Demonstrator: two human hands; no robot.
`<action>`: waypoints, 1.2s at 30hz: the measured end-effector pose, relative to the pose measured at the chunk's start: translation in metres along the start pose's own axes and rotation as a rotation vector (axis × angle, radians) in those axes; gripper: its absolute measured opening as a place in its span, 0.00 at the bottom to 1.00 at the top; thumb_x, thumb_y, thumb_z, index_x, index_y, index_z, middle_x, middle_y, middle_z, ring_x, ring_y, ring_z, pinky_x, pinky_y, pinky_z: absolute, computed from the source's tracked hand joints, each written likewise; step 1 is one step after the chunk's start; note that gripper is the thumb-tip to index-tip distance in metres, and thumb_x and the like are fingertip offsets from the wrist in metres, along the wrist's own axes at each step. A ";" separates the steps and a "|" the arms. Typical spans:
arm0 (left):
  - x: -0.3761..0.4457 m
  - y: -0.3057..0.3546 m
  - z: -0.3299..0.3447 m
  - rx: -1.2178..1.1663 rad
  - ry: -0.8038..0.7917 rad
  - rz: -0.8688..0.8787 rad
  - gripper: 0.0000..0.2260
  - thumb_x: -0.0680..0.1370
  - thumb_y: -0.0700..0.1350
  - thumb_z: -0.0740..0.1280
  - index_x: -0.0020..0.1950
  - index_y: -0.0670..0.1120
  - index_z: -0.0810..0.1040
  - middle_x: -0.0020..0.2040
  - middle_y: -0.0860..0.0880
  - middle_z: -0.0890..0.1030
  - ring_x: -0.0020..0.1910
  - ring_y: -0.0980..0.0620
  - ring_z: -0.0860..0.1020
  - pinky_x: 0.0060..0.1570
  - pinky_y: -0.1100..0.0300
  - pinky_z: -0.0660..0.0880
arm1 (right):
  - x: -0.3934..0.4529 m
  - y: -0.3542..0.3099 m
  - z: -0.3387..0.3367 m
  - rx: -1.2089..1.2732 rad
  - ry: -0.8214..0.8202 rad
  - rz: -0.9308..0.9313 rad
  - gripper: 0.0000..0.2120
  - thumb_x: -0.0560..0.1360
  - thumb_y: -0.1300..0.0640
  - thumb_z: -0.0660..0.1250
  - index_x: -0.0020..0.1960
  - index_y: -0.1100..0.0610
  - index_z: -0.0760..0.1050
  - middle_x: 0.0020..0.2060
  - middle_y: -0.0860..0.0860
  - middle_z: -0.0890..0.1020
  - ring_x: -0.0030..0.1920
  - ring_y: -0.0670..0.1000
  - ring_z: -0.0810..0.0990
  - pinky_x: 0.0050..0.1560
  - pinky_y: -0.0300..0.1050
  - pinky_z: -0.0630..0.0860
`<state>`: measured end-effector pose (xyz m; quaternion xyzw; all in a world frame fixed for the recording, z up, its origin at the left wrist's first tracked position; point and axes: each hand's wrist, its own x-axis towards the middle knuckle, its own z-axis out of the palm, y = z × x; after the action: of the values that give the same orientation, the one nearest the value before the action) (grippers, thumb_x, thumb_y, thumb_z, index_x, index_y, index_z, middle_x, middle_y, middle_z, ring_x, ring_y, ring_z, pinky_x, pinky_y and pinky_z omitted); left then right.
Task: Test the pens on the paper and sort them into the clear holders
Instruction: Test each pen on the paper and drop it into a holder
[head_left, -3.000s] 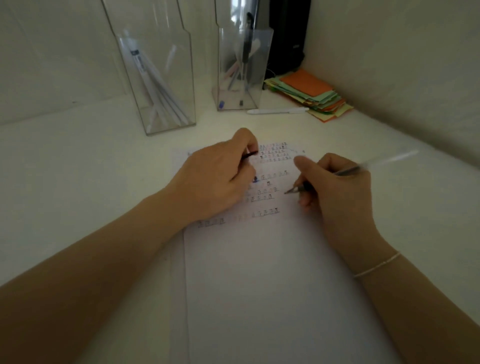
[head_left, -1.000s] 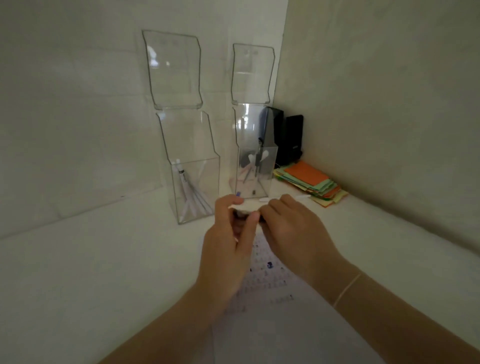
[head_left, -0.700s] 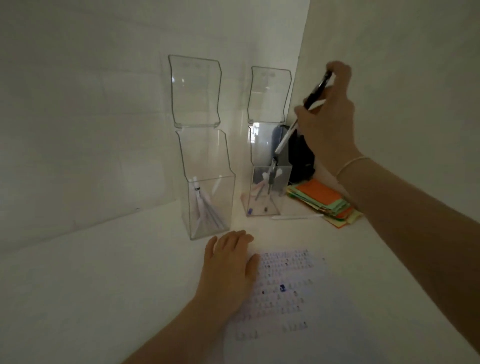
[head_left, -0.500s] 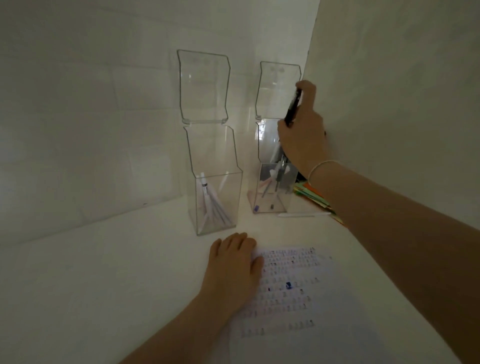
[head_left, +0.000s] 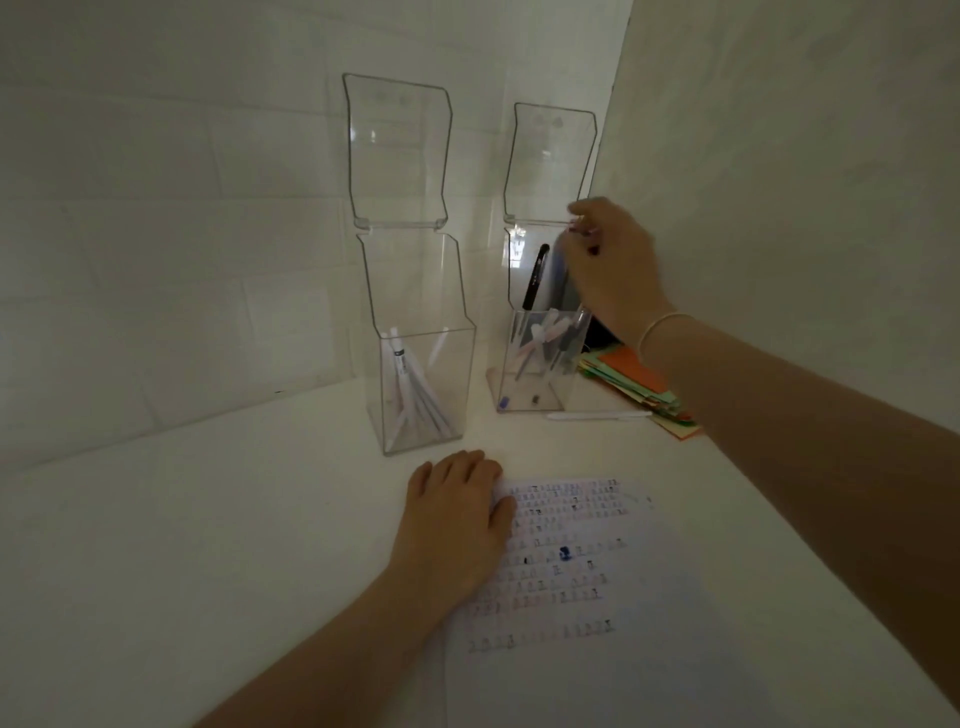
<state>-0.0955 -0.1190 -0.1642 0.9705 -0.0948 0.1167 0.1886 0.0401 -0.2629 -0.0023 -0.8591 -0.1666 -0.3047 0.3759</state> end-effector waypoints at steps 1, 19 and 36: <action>0.000 0.000 0.000 0.004 0.001 0.001 0.19 0.81 0.55 0.53 0.71 0.52 0.64 0.73 0.53 0.62 0.73 0.55 0.58 0.72 0.56 0.47 | 0.003 0.003 -0.006 -0.002 0.045 0.034 0.13 0.77 0.58 0.62 0.61 0.57 0.75 0.53 0.54 0.79 0.53 0.52 0.78 0.59 0.42 0.74; 0.000 -0.003 0.005 -0.019 0.016 0.010 0.36 0.69 0.62 0.36 0.70 0.52 0.65 0.73 0.53 0.64 0.72 0.54 0.59 0.72 0.55 0.49 | -0.049 0.090 0.004 -0.588 -0.234 0.413 0.15 0.73 0.63 0.63 0.59 0.65 0.71 0.58 0.63 0.75 0.57 0.63 0.75 0.57 0.50 0.73; 0.003 0.003 0.001 -0.155 0.239 0.096 0.26 0.78 0.58 0.49 0.73 0.49 0.62 0.67 0.51 0.72 0.67 0.51 0.69 0.69 0.53 0.58 | -0.084 -0.017 -0.020 -0.336 -1.083 0.121 0.09 0.77 0.55 0.64 0.57 0.49 0.77 0.33 0.50 0.79 0.29 0.45 0.73 0.30 0.35 0.70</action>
<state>-0.0934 -0.1219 -0.1631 0.9266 -0.1270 0.2325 0.2671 -0.0402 -0.2716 -0.0373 -0.9487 -0.2353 0.1789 0.1119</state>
